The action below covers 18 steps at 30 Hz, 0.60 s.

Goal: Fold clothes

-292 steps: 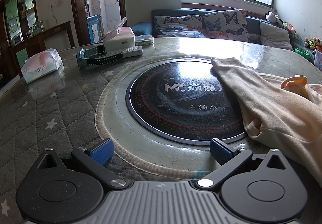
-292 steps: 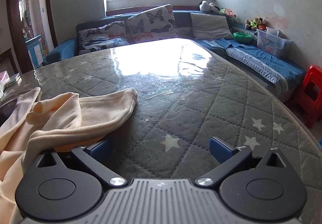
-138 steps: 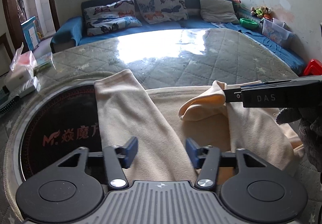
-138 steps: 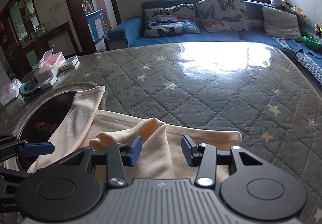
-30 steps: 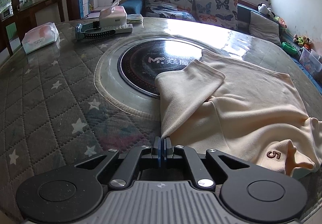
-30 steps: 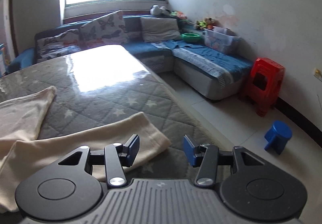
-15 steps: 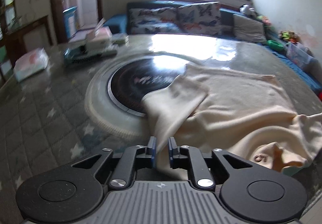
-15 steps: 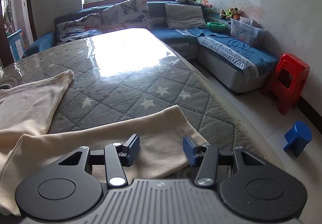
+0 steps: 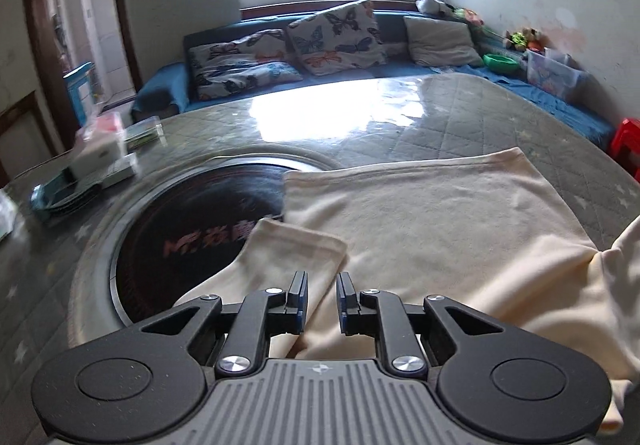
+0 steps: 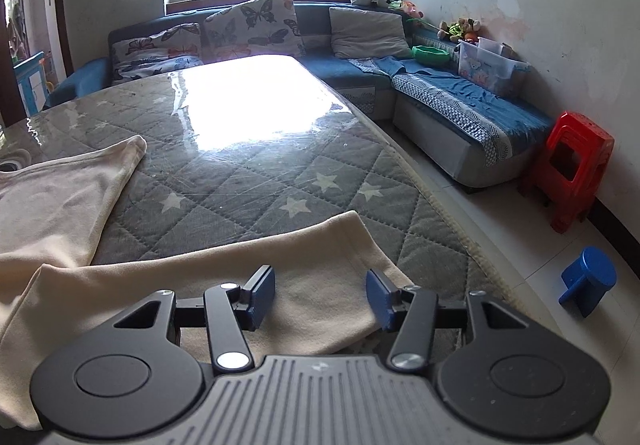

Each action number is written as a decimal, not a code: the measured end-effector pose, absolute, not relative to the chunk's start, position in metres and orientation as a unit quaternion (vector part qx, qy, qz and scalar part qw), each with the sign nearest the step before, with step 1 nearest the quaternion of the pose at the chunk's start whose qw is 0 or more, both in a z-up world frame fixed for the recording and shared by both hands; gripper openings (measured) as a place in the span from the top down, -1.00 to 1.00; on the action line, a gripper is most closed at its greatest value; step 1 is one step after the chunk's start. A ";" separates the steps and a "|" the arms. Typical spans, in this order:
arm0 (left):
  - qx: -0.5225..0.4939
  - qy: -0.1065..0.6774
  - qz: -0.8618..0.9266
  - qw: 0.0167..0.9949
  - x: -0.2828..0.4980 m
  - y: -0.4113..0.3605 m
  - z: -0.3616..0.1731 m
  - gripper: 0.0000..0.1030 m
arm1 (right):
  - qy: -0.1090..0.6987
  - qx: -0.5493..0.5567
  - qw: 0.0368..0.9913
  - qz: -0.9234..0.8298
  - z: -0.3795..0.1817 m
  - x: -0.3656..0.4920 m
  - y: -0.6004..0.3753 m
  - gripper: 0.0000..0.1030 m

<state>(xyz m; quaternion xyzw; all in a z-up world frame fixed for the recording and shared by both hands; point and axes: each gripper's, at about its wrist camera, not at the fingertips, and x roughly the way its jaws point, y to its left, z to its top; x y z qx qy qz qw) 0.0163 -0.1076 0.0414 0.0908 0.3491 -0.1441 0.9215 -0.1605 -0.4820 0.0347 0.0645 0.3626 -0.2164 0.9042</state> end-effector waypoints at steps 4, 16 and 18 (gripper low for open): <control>0.091 0.364 -0.147 0.915 0.031 -0.111 0.030 0.67 | 0.363 0.064 0.904 -0.217 0.035 -0.160 -0.482 -0.03; 0.080 0.362 -0.147 0.917 0.039 -0.109 0.023 0.89 | 0.365 0.057 0.903 -0.221 0.035 -0.155 -0.481 -0.05; 0.063 0.354 -0.137 0.923 0.037 -0.099 0.030 0.94 | 0.365 0.057 0.902 -0.222 0.035 -0.155 -0.480 -0.05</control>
